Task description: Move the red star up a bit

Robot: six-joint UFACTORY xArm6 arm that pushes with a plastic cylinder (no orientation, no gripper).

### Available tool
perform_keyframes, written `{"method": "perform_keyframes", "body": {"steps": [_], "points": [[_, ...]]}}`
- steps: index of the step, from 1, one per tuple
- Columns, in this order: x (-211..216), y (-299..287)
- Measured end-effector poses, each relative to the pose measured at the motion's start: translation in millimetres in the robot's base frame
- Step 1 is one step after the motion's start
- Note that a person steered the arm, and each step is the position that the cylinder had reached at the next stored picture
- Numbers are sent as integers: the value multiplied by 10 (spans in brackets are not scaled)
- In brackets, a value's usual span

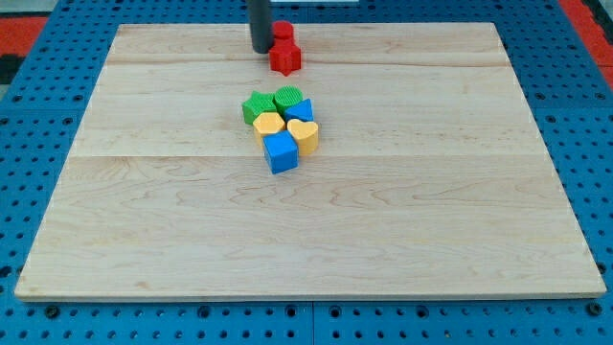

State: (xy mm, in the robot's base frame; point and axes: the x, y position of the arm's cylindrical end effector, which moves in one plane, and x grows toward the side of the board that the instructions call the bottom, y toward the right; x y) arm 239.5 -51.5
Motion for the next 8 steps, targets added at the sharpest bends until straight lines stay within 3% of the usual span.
{"method": "perform_keyframes", "body": {"steps": [2,3,4,5,8], "points": [[-29,487],[-4,1117],[461,1184],[791,1047],[712,475]]}}
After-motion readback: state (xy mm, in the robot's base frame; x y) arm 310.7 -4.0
